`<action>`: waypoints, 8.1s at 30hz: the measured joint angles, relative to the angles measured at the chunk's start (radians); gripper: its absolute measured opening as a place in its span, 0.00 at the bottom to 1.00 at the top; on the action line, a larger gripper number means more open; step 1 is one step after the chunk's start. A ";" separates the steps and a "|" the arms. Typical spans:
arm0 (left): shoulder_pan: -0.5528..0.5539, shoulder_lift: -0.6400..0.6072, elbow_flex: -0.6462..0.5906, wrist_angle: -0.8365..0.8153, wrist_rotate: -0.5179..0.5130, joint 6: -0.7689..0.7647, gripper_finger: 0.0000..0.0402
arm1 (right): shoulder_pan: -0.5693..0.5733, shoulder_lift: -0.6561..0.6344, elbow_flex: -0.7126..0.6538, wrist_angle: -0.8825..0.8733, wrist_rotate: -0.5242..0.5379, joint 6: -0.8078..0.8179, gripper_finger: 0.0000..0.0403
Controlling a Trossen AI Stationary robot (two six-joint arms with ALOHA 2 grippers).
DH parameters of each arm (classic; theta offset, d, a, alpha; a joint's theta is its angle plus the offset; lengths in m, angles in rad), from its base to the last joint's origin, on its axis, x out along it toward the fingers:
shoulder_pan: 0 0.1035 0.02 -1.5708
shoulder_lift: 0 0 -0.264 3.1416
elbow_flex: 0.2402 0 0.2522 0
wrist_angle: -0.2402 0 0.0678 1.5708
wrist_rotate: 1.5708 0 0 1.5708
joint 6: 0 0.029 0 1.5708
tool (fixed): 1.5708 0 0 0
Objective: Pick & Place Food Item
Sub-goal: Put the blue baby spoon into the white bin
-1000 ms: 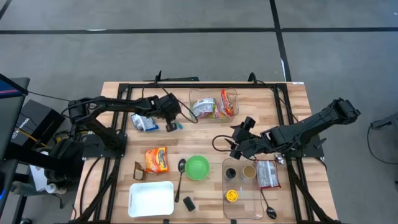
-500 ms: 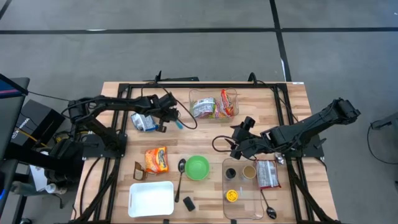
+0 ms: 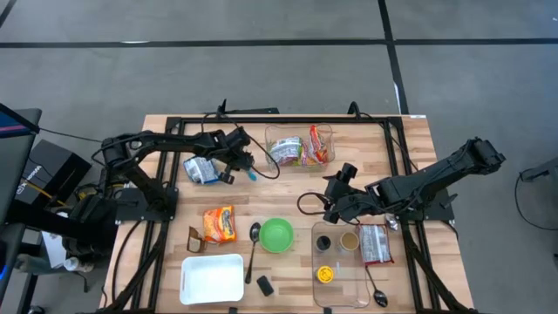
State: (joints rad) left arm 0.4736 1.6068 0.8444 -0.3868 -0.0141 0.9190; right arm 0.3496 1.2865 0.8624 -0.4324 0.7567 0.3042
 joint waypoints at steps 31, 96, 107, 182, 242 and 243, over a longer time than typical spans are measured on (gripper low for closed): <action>0.012 0.076 0.078 -0.162 -0.029 0.140 0.04 | -0.010 0.000 0.000 0.007 0.000 -0.098 0.67; 0.014 0.032 -0.026 -0.007 -0.040 0.071 0.33 | -0.009 0.000 0.000 0.007 -0.001 -0.076 0.67; 0.014 0.047 -0.025 -0.011 -0.040 0.055 0.33 | -0.009 0.000 0.000 0.007 -0.001 -0.068 0.67; 0.018 0.051 -0.027 -0.042 -0.012 -0.455 0.17 | -0.009 0.000 0.000 0.023 -0.027 -0.041 0.67; -0.132 -0.434 -0.026 -0.018 0.002 -0.688 0.05 | -0.010 0.000 0.000 0.022 -0.026 -0.050 0.67; -0.146 -0.446 -0.026 -0.020 0.003 -0.696 0.05 | -0.010 0.000 0.000 0.022 -0.026 -0.050 0.67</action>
State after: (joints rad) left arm 0.3278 1.1604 0.8181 -0.4072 -0.0114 0.2225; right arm 0.3393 1.2869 0.8627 -0.4103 0.7311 0.2539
